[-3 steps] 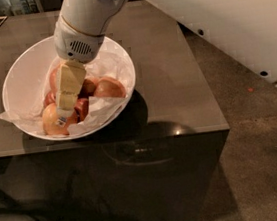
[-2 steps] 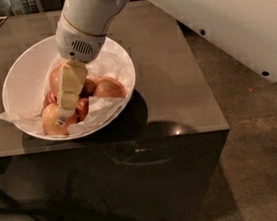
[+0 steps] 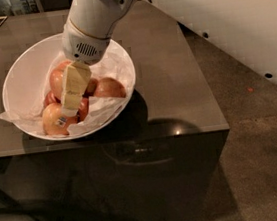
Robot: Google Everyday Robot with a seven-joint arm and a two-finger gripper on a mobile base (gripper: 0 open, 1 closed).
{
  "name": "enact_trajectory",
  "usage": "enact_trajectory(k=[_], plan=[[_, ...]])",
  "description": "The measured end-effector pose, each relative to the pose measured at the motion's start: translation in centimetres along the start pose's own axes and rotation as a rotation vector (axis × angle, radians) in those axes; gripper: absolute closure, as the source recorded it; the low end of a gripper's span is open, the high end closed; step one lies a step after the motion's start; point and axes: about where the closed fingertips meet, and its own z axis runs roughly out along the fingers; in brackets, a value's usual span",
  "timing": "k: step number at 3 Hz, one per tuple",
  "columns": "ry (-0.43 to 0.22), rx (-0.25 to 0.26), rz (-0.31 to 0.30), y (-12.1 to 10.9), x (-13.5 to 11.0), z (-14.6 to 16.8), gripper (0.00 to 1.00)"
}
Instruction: Pick apple from white bowl
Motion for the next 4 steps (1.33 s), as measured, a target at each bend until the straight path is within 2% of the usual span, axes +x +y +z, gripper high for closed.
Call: enact_trajectory(k=[1,3,4], plan=[[-0.002,-0.004,0.01,-0.2,0.2,0.2,0.0],[-0.019,-0.049,0.027,-1.3,0.7,1.8,0.0],[-0.019,-0.049,0.027,-1.3,0.7,1.8,0.18]])
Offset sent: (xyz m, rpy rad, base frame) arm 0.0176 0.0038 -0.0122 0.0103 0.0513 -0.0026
